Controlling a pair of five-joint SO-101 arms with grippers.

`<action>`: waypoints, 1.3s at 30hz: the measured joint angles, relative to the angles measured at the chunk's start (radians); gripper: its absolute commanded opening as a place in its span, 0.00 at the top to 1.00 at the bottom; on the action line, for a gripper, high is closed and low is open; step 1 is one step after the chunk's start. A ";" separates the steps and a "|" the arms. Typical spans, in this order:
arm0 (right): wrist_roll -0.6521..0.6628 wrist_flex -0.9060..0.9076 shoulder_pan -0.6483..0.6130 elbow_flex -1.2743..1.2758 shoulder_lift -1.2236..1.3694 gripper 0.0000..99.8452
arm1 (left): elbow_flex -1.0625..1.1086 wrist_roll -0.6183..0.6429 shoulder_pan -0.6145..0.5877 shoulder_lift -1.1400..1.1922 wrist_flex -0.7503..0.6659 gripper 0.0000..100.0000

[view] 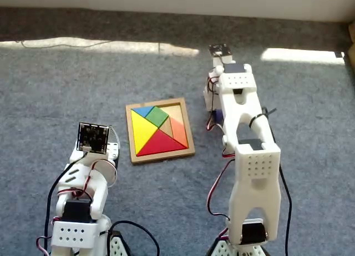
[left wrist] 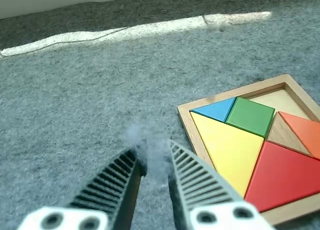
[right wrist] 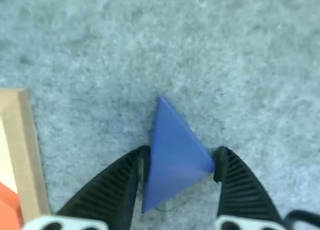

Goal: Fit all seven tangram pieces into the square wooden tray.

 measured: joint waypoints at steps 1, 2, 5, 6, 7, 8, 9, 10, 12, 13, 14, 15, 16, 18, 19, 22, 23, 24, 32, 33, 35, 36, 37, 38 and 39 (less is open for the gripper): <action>0.015 0.000 0.000 0.000 0.000 0.87 | 0.000 0.000 0.000 0.000 0.000 0.92; 0.029 0.000 0.000 0.000 0.000 0.87 | 0.000 0.000 0.000 0.000 0.000 0.92; 0.057 0.000 0.002 0.000 0.000 0.87 | 0.000 0.000 0.000 0.000 0.000 0.92; 0.058 0.000 0.002 0.000 0.000 0.87 | 0.000 0.000 0.000 0.000 0.000 0.92; 0.060 0.000 0.002 0.000 0.000 0.87 | 0.000 0.000 0.000 0.000 0.000 0.92; 0.060 0.005 0.005 0.000 0.000 0.87 | 0.000 0.000 0.000 0.000 0.000 0.92; 0.069 0.017 0.006 -0.008 0.000 0.87 | 0.000 0.000 0.000 0.000 0.000 0.92; 0.081 0.031 0.008 -0.017 0.000 0.87 | 0.000 0.000 0.000 0.000 0.000 0.92; 0.103 0.069 0.008 -0.026 -0.012 0.87 | 0.000 0.000 0.000 0.000 0.000 0.92; 0.104 0.089 0.008 -0.026 -0.023 0.87 | 0.000 0.000 0.000 0.000 0.000 0.92; 0.109 0.109 0.006 -0.025 -0.032 0.87 | 0.000 0.000 0.000 0.000 0.000 0.92; 0.110 0.121 0.005 -0.025 -0.046 0.87 | 0.000 0.000 0.000 0.000 0.000 0.92; 0.114 0.124 0.003 -0.025 -0.061 0.87 | 0.000 0.000 0.000 0.000 0.000 0.92; 0.114 0.130 0.003 -0.025 -0.095 0.87 | 0.000 0.000 0.000 0.000 0.000 0.92; 0.114 0.132 0.003 -0.025 -0.107 0.87 | 0.000 0.000 0.000 0.000 0.000 0.92; 0.114 0.137 -0.006 -0.025 -0.137 0.87 | 0.000 0.000 0.000 0.000 0.000 0.92; 0.114 0.137 -0.015 -0.025 -0.146 0.87 | 0.000 0.000 0.000 0.000 0.000 0.92; 0.114 0.137 -0.028 -0.025 -0.157 0.87 | 0.000 0.000 0.000 0.000 0.000 0.92; 0.115 0.137 -0.160 -0.025 -0.227 0.88 | 0.000 0.000 0.000 0.000 0.000 0.92; 0.115 0.137 -0.160 -0.025 -0.229 0.88 | 0.000 0.000 0.000 0.000 0.000 0.92; 0.115 0.137 -0.153 -0.025 -0.229 0.88 | 0.000 0.000 0.000 0.000 0.000 0.92; 0.115 0.137 -0.155 -0.025 -0.227 0.88 | 0.000 0.000 0.000 0.000 0.000 0.92; 0.115 0.137 -0.161 -0.025 -0.227 0.88 | 0.000 0.000 0.000 0.000 0.000 0.92; 0.115 0.137 -0.163 -0.025 -0.227 0.88 | 0.000 0.000 0.000 0.000 0.000 0.92; 0.115 0.137 -0.163 -0.025 -0.227 0.88 | 0.000 0.000 0.000 0.000 0.000 0.92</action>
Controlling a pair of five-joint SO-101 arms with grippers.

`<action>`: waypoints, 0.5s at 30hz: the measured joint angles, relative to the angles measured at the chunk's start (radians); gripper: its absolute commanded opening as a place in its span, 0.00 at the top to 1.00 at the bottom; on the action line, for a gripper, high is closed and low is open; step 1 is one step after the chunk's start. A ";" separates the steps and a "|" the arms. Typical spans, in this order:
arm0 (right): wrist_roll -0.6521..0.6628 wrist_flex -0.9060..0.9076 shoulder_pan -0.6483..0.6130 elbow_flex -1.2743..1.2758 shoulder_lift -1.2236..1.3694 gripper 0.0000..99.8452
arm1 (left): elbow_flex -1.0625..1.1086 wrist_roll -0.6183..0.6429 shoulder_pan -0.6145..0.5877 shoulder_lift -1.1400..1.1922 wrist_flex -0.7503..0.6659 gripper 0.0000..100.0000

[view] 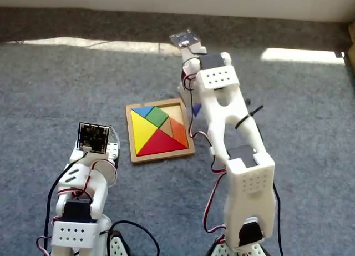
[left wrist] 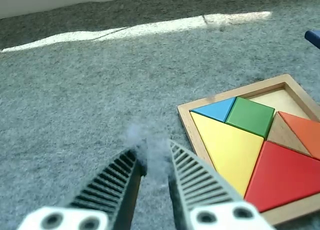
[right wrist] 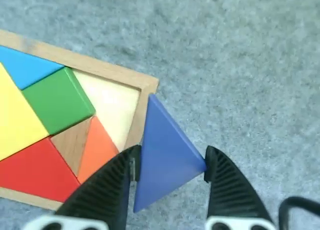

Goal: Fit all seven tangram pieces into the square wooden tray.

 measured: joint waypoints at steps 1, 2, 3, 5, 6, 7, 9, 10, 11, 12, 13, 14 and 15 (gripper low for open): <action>0.000 0.005 0.003 0.000 0.000 0.88 | 0.000 0.000 0.000 0.000 0.000 0.92; 0.000 0.018 0.006 0.000 0.000 0.88 | 0.000 0.000 0.000 0.000 0.000 0.92; 0.000 0.038 0.006 0.000 0.000 0.88 | 0.000 0.000 0.000 0.000 0.000 0.92; 0.000 0.091 -0.002 0.000 0.000 0.88 | 0.000 0.000 0.000 0.000 0.000 0.92; 0.000 0.118 -0.008 0.000 -0.005 0.88 | 0.000 0.000 0.000 0.000 0.000 0.92; 0.000 0.140 -0.015 0.002 -0.014 0.88 | 0.000 0.000 0.000 0.000 0.000 0.92; 0.000 0.169 -0.032 0.002 -0.049 0.88 | 0.000 0.000 0.000 0.000 0.000 0.92; 0.000 0.176 -0.041 0.002 -0.072 0.88 | 0.000 0.000 0.000 0.000 0.000 0.92; 0.000 0.184 -0.051 0.002 -0.100 0.88 | 0.000 0.000 0.000 0.000 0.000 0.92; 0.000 0.189 -0.061 0.002 -0.129 0.88 | 0.000 0.000 0.000 0.000 0.000 0.92; 0.000 0.192 -0.072 0.008 -0.161 0.88 | 0.000 0.000 0.000 0.000 0.000 0.92; 0.000 0.192 -0.086 0.023 -0.196 0.88 | 0.000 0.000 0.000 0.000 0.000 0.92; 0.000 0.192 -0.101 0.043 -0.230 0.88 | 0.000 0.000 0.000 0.000 0.000 0.92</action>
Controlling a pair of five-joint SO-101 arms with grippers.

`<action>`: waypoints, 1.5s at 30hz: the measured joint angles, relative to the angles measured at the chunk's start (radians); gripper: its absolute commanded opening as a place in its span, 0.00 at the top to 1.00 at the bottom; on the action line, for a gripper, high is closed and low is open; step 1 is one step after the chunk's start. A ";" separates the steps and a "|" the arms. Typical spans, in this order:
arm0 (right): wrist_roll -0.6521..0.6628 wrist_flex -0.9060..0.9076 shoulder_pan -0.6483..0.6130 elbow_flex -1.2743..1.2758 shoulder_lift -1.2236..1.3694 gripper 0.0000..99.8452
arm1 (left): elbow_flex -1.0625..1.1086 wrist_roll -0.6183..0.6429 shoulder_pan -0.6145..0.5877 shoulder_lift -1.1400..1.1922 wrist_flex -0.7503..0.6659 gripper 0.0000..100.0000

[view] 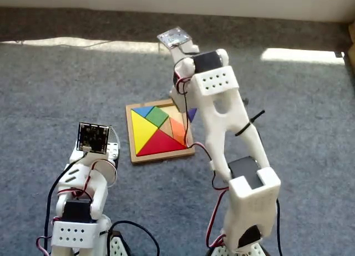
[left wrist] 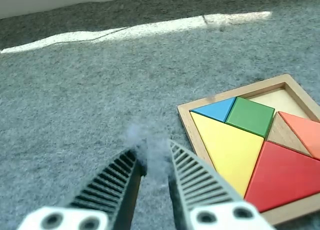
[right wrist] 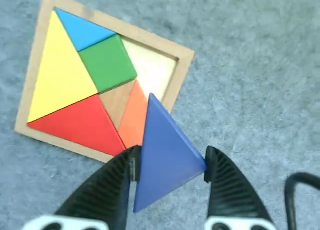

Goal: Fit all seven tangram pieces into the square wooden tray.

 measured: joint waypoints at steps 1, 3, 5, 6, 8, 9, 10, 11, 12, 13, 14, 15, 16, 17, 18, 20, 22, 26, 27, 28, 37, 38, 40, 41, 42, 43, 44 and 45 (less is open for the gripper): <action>0.000 -0.002 -0.020 0.029 -0.032 0.88 | 0.000 0.000 0.000 0.000 0.000 0.92; 0.000 -0.048 -0.061 0.104 -0.081 0.88 | 0.000 0.000 0.000 0.000 0.000 0.92; 0.000 -0.126 -0.098 0.192 -0.107 0.88 | 0.000 0.000 0.000 0.000 0.000 0.92; 0.000 -0.175 -0.109 0.241 -0.112 0.88 | 0.000 0.000 0.000 0.000 0.000 0.92; 0.002 -0.282 -0.118 0.330 -0.112 0.88 | 0.000 0.000 0.000 0.000 0.000 0.92; 0.018 -0.336 -0.118 0.376 -0.112 0.88 | 0.000 0.000 0.000 0.000 0.000 0.92; 0.049 -0.391 -0.118 0.416 -0.112 0.88 | 0.000 0.000 0.000 0.000 0.000 0.92; 0.086 -0.439 -0.118 0.450 -0.112 0.88 | 0.000 0.000 0.000 0.000 0.005 0.92; 0.127 -0.483 -0.118 0.482 -0.112 0.88 | 0.000 0.000 0.000 0.000 0.012 0.92; 0.164 -0.526 -0.118 0.512 -0.112 0.88 | 0.000 0.000 0.000 0.000 0.021 0.92; 0.195 -0.562 -0.118 0.537 -0.112 0.88 | 0.000 0.000 0.000 0.000 0.025 0.92; 0.219 -0.595 -0.118 0.557 -0.112 0.88 | 0.000 0.000 0.000 0.000 0.025 0.92; 0.235 -0.621 -0.117 0.572 -0.112 0.88 | 0.000 0.000 0.000 0.000 0.025 0.92; 0.242 -0.643 -0.114 0.578 -0.112 0.88 | 0.000 0.000 0.000 0.000 0.025 0.92; 0.249 -0.660 -0.112 0.585 -0.112 0.88 | 0.000 0.000 0.000 0.000 0.026 0.92; 0.252 -0.678 -0.101 0.586 -0.112 0.88 | 0.000 0.000 0.000 0.000 0.028 0.92; 0.252 -0.684 -0.089 0.586 -0.112 0.87 | 0.000 0.000 0.000 0.000 0.028 0.92; 0.256 -0.689 -0.072 0.586 -0.112 0.78 | 0.000 0.000 0.000 0.000 0.028 0.92; 0.258 -0.689 -0.069 0.586 -0.112 0.74 | 0.000 0.000 0.000 0.000 0.028 0.92; 0.258 -0.689 -0.066 0.586 -0.112 0.70 | 0.000 0.000 0.000 0.000 0.028 0.92; 0.258 -0.684 -0.063 0.586 -0.112 0.76 | 0.000 0.000 0.000 0.000 0.028 0.92; 0.258 -0.661 -0.063 0.586 -0.112 0.80 | 0.000 0.000 0.000 0.000 0.028 0.92; 0.258 -0.605 -0.063 0.586 -0.112 0.89 | 0.000 0.000 0.000 0.000 0.028 0.92; 0.258 -0.574 -0.066 0.586 -0.112 0.93 | 0.000 0.000 0.000 0.000 0.028 0.92; 0.258 -0.549 -0.068 0.586 -0.112 0.96 | 0.000 0.000 0.000 0.000 0.028 0.92; 0.258 -0.531 -0.071 0.586 -0.114 0.98 | 0.000 0.000 0.000 0.000 0.028 0.92; 0.258 -0.519 -0.071 0.586 -0.115 0.99 | 0.000 0.000 0.000 0.000 0.028 0.92; 0.258 -0.511 -0.071 0.586 -0.117 0.99 | 0.000 0.000 0.000 0.000 0.028 0.92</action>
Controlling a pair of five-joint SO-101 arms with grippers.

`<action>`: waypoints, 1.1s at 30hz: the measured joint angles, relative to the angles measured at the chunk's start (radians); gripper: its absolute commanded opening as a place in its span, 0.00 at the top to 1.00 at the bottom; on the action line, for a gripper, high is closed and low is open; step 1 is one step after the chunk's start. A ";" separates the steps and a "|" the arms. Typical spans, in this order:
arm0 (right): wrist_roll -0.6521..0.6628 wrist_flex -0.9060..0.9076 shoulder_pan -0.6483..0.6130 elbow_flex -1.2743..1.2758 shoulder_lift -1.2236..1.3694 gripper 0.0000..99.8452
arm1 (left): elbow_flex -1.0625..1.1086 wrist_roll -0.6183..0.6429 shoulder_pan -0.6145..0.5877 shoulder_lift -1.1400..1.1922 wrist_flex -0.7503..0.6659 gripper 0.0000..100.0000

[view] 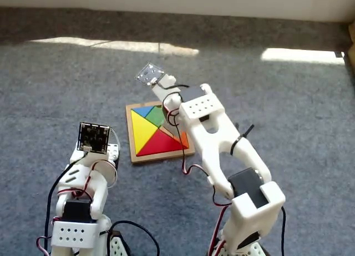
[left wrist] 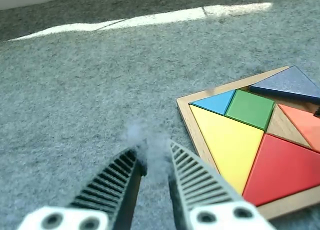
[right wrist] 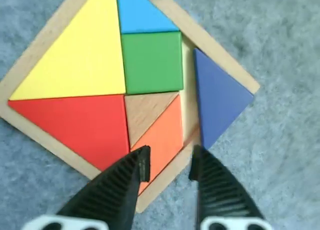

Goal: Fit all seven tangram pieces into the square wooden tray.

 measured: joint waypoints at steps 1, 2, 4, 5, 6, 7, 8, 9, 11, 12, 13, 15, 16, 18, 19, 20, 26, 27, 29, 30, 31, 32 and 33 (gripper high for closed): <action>0.000 0.003 0.000 0.000 -0.002 0.99 | 0.000 0.000 0.000 0.000 0.000 0.92; 0.000 0.006 0.000 0.000 -0.011 0.99 | 0.000 0.000 0.000 0.000 0.000 0.92; 0.000 0.017 0.002 0.000 -0.043 0.99 | 0.000 0.000 0.000 0.000 0.000 0.92; 0.000 0.023 0.005 0.000 -0.069 0.99 | 0.000 0.000 0.000 0.000 0.000 0.92; 0.000 0.026 0.012 0.003 -0.095 0.99 | 0.000 0.000 0.000 0.000 0.000 0.92; 0.000 0.026 0.020 0.017 -0.129 0.99 | 0.000 0.000 0.000 0.000 0.000 0.92; -0.003 0.026 0.031 0.038 -0.163 0.99 | 0.000 0.000 0.000 0.000 0.000 0.92; -0.017 0.025 0.041 0.066 -0.196 0.99 | 0.000 0.000 0.000 0.000 0.000 0.92; -0.069 -0.023 0.069 0.127 -0.255 0.99 | 0.000 0.000 0.000 0.000 0.000 0.92; -0.097 -0.060 0.084 0.163 -0.278 0.99 | 0.000 0.000 0.000 0.000 0.000 0.92; -0.124 -0.109 0.100 0.204 -0.298 0.99 | 0.000 0.000 0.000 0.000 0.000 0.92; -0.176 -0.222 0.121 0.295 -0.311 0.99 | 0.000 0.000 0.000 0.000 0.000 0.92; -0.199 -0.287 0.124 0.344 -0.311 0.99 | 0.000 0.000 0.000 0.000 0.000 0.92; -0.238 -0.425 0.123 0.436 -0.311 0.99 | 0.000 0.000 0.000 0.000 0.000 0.92; -0.253 -0.496 0.121 0.479 -0.311 0.99 | 0.000 0.000 0.000 0.000 0.000 0.92; -0.262 -0.566 0.121 0.520 -0.311 0.99 | 0.000 0.000 0.000 0.000 0.000 0.92; -0.272 -0.853 0.124 0.647 -0.298 0.99 | 0.000 0.000 0.000 0.000 0.000 0.92; -0.275 -0.870 0.126 0.647 -0.275 0.99 | 0.000 0.000 0.000 0.000 0.000 0.92; -0.275 -0.887 0.135 0.647 -0.216 0.99 | 0.000 0.000 0.000 0.000 0.000 0.92; -0.275 -0.888 0.141 0.643 -0.186 0.99 | 0.000 0.000 0.000 0.000 0.000 0.92; -0.275 -0.890 0.146 0.631 -0.153 0.99 | 0.000 0.000 0.000 0.000 0.000 0.92; -0.275 -0.893 0.149 0.614 -0.124 0.99 | 0.000 0.000 0.000 0.000 0.000 0.92; -0.275 -0.893 0.150 0.600 -0.101 0.99 | 0.000 0.000 0.000 0.000 0.000 0.92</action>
